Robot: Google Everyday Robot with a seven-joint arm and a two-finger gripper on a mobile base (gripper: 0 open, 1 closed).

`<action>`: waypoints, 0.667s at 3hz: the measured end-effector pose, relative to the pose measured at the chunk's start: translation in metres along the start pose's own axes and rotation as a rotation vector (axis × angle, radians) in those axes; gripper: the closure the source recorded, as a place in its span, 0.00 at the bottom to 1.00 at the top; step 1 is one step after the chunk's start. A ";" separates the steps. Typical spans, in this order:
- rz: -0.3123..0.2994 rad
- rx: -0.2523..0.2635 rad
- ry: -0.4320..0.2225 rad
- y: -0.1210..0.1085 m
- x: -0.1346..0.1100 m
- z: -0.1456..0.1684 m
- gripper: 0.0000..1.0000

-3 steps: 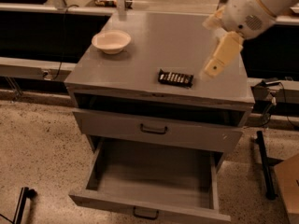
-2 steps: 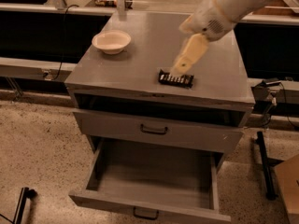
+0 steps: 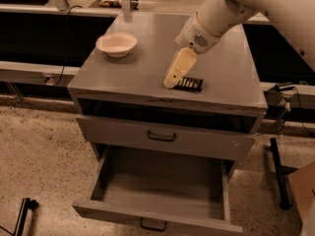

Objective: Place rxbar chocolate into middle drawer

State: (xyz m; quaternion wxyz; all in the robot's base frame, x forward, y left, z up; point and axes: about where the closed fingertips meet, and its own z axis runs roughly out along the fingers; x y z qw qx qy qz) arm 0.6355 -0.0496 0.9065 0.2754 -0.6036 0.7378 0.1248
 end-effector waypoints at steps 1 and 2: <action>0.070 -0.029 -0.001 0.003 0.027 0.016 0.00; 0.137 -0.057 0.000 0.010 0.054 0.029 0.00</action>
Offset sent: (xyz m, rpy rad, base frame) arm -0.0164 -0.0505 -0.0840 0.0657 0.1821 -0.1392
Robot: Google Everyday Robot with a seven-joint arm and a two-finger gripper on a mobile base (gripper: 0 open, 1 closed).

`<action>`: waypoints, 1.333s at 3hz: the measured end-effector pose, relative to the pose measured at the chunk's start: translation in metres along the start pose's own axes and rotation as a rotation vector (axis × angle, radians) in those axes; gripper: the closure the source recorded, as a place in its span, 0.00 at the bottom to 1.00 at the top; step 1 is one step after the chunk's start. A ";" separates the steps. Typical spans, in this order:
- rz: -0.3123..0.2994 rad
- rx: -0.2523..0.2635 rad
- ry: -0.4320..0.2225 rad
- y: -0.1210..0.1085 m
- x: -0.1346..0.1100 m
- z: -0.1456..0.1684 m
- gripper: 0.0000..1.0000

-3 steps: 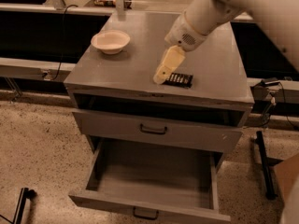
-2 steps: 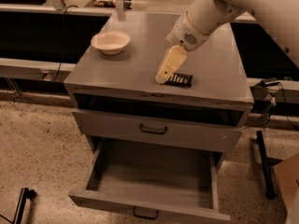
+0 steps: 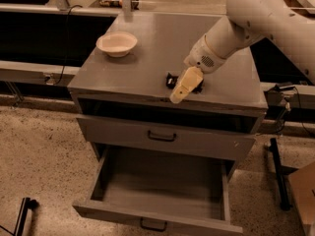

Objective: Place rxbar chocolate into middle drawer

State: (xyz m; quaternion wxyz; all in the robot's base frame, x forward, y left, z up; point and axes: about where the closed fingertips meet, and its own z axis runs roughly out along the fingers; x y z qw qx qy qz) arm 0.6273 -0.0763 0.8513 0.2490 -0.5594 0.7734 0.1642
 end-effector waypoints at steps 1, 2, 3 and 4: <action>0.041 0.002 0.015 -0.001 0.019 0.004 0.19; 0.049 -0.012 0.041 -0.002 0.032 0.012 0.42; 0.063 -0.025 0.058 -0.003 0.041 0.018 0.64; 0.063 -0.025 0.058 -0.003 0.037 0.012 0.89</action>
Offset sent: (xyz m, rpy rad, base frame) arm -0.0053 -0.0298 -0.0415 -0.0502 0.0708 -0.0415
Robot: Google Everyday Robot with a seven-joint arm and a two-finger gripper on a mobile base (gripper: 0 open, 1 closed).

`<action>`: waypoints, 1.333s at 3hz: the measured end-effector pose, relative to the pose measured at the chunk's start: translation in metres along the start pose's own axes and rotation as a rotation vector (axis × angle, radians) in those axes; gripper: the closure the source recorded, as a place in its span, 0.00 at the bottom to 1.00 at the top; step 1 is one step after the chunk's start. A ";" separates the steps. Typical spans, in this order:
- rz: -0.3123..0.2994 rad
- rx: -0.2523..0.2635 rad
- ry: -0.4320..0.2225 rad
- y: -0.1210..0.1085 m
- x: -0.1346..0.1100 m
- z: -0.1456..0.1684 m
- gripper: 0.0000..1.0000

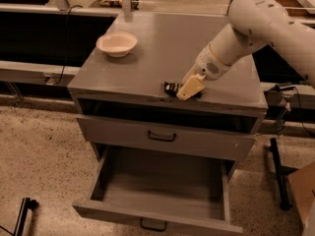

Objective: Place rxbar chocolate into middle drawer

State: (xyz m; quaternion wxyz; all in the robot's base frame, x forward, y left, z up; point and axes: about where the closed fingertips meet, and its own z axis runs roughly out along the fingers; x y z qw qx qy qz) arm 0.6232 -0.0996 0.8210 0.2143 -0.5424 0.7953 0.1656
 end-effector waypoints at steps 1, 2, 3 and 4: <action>0.000 0.000 0.000 0.000 -0.001 -0.002 1.00; -0.026 -0.030 -0.072 0.006 -0.010 0.001 1.00; -0.128 -0.018 -0.182 0.022 -0.040 -0.018 1.00; -0.234 0.049 -0.261 0.045 -0.061 -0.043 1.00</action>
Offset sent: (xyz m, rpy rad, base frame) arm -0.0058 0.0237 0.0152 0.1946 -0.0455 0.0889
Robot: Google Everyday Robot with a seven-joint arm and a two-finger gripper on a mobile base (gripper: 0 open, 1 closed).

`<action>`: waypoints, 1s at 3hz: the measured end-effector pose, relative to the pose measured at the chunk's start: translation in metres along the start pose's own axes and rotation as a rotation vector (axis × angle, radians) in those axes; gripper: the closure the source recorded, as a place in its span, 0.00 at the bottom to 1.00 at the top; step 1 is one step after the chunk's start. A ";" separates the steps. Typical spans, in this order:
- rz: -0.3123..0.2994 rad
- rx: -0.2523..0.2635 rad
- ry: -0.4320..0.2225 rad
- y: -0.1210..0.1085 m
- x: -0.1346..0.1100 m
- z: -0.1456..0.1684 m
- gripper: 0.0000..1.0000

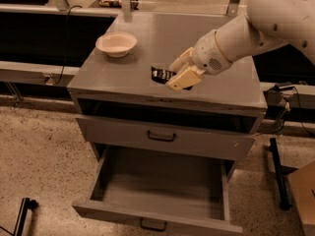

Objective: Place rxbar chocolate into middle drawer

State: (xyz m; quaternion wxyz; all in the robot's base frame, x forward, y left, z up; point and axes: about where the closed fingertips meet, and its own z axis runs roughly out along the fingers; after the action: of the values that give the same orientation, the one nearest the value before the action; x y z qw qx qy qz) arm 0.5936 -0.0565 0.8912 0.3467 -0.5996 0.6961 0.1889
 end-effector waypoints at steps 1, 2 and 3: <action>-0.052 0.069 0.018 0.040 0.005 -0.018 1.00; -0.054 0.069 0.015 0.038 0.003 -0.018 1.00; -0.025 0.096 -0.019 0.044 0.016 0.000 1.00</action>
Offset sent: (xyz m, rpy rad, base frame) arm -0.0304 -0.0039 0.0117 -0.0167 -0.0858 -0.0117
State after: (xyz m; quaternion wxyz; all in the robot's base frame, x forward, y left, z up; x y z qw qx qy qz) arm 0.5505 -0.0584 0.8726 0.3842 -0.5888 0.6937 0.1566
